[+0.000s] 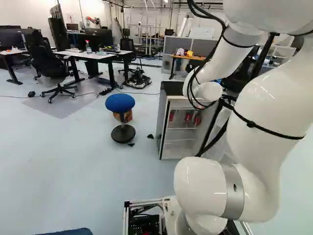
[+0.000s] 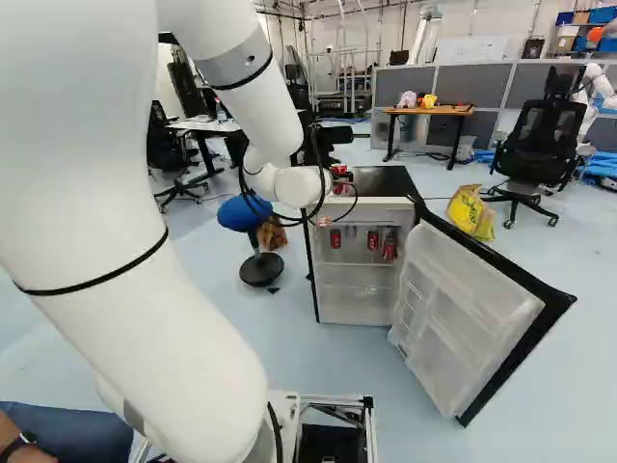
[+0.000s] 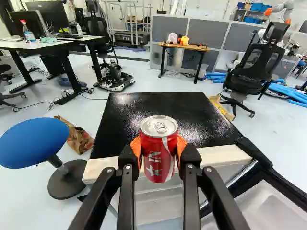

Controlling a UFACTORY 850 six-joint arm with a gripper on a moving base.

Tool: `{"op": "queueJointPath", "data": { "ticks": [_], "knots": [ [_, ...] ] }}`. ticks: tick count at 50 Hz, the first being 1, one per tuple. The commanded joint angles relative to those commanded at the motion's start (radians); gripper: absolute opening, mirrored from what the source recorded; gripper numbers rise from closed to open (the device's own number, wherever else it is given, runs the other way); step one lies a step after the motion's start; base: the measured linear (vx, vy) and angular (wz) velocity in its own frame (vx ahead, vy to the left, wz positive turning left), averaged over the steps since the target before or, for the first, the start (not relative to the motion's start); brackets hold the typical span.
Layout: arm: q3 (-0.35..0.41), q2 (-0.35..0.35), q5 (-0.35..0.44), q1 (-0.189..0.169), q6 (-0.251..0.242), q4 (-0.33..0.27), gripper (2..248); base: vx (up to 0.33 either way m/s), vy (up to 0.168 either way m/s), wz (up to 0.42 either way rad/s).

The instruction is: Grab a drink from the fridge

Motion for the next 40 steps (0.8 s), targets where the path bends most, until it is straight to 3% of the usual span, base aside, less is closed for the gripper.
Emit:
{"op": "queueJointPath", "data": {
  "ticks": [40],
  "knots": [
    [-0.102, -0.094, -0.061, 0.034, 0.0, 0.031, 94, 0.0, 0.0, 0.0]
  ]
}}
